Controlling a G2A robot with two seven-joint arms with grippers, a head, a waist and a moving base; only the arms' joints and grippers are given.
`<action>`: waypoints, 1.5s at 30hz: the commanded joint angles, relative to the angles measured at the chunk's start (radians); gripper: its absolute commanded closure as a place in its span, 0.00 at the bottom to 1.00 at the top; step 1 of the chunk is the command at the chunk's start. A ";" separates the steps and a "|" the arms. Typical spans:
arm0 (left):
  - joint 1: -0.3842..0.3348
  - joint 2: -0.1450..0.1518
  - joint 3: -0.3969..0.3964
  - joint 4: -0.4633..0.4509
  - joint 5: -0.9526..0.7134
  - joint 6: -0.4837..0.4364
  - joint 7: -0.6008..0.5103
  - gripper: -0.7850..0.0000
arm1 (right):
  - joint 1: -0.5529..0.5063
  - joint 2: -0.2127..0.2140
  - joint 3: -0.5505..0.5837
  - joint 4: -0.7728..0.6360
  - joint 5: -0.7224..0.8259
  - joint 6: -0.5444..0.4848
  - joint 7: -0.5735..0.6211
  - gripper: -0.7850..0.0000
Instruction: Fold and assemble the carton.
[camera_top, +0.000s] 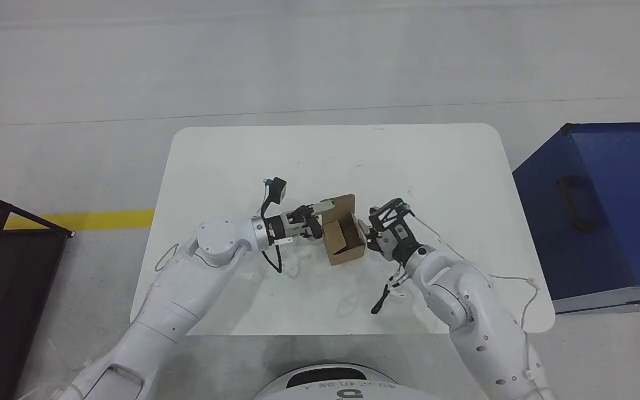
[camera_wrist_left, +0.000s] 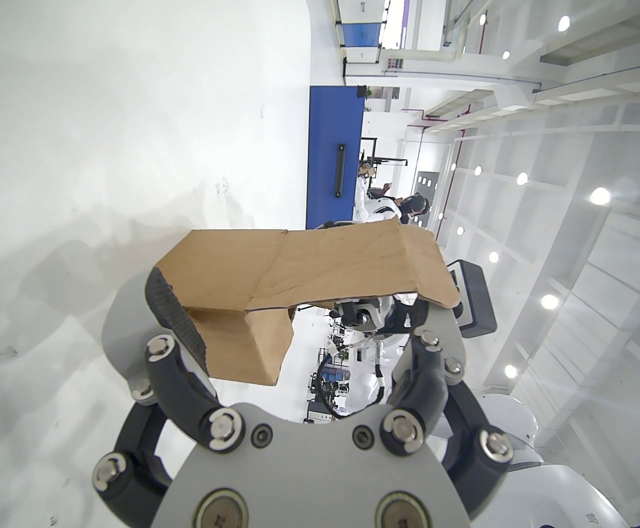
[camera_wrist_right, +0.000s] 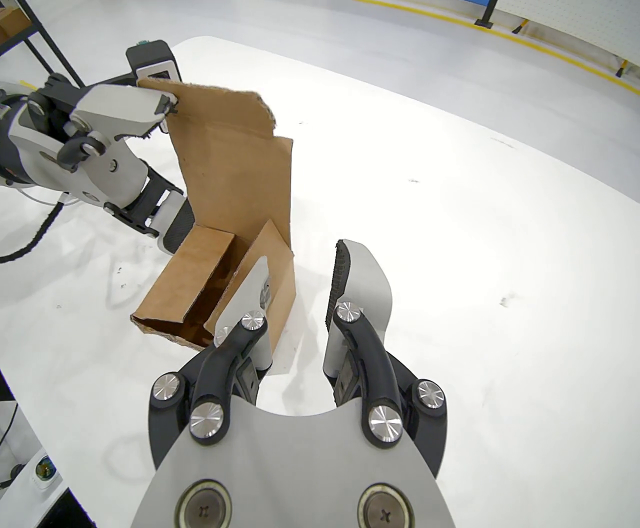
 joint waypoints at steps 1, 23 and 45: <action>0.000 0.000 -0.001 0.001 0.000 0.000 -0.001 0.00 | 0.007 0.000 -0.003 0.009 0.007 -0.004 0.003 0.65; -0.014 -0.007 -0.002 0.028 -0.002 -0.004 -0.015 0.00 | 0.078 0.002 -0.053 0.035 0.044 0.025 0.161 0.78; -0.010 -0.005 -0.054 0.076 -0.049 -0.075 -0.031 0.00 | 0.110 0.003 -0.102 0.001 -0.004 0.077 0.242 1.00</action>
